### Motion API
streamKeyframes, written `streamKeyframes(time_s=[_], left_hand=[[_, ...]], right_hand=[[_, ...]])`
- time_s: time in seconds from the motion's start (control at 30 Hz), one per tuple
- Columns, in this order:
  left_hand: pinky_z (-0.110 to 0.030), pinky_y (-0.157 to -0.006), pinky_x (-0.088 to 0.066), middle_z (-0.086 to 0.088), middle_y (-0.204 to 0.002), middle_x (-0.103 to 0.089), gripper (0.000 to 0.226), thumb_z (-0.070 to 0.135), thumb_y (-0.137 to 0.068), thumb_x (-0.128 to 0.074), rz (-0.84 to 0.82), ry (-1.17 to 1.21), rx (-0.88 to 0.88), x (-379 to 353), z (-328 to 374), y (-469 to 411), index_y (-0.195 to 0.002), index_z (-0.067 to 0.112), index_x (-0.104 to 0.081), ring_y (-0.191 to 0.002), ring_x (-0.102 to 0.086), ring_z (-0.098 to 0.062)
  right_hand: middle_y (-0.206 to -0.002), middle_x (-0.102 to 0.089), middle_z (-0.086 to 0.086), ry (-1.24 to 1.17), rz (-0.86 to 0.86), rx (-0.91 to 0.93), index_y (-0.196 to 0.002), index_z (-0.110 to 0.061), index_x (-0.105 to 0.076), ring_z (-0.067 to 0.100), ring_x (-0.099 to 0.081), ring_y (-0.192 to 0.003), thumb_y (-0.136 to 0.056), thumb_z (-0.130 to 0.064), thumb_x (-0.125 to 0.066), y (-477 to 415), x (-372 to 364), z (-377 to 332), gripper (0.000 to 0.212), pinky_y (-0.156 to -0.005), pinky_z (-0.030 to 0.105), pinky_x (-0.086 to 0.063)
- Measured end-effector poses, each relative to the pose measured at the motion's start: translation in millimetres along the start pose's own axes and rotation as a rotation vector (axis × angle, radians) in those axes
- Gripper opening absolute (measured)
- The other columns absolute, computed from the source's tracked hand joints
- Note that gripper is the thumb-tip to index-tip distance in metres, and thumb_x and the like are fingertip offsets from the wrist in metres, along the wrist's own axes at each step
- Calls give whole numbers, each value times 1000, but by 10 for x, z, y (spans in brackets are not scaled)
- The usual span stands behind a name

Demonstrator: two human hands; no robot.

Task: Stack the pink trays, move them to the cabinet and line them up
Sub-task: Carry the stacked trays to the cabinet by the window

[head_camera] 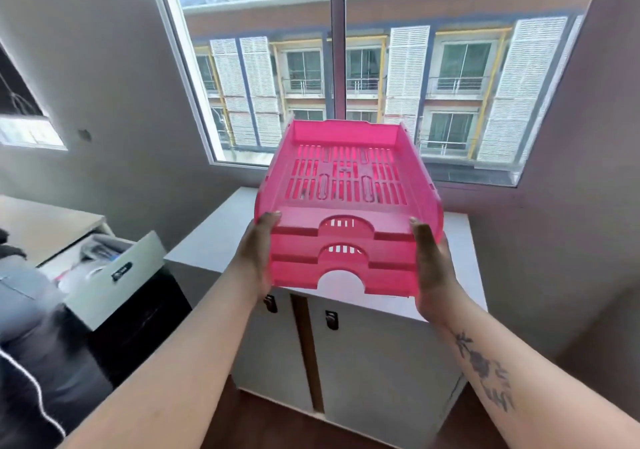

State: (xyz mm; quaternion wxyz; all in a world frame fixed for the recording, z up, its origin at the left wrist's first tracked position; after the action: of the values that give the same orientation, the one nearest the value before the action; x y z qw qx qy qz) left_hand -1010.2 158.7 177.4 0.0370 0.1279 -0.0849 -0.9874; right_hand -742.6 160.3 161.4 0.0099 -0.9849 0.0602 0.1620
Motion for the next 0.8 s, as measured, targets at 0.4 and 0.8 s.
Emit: streamKeyframes(time_s=[0.4, 0.8], left_hand=[[-61, -80, -55, -25, -117, -67, 48, 48, -87, -51, 128, -24, 127, 954, -389, -941, -127, 23, -58, -102, -66, -43], [-64, -96, -45, -19, -117, -68, 59, 50, -76, -64, 72, -77, 183, 1163, -814, -1621, -130, 27, -57, -110, -62, -40]], right_hand=[[-116, -68, 18, 61, 124, -127, -122, -28, -56, 40, -71, -96, -63, -70, -69, -622, -619, 943, 74, -74, 61, -59], [-130, -51, 7, 198, 303, -130, -132, -38, -48, 30, -50, -121, -57, -77, -58, -921, -582, 1390, 86, -94, 52, -43]])
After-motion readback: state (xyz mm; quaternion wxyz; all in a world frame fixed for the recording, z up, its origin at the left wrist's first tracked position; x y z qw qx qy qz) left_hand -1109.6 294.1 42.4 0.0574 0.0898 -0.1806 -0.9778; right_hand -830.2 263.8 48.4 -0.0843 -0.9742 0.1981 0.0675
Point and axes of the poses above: each hand's wrist, its own y-axis away from the middle knuckle, its own x-axis out of the back of the hand, z = x × y, the point moved 10 cm from there along -y, towards the middle knuckle
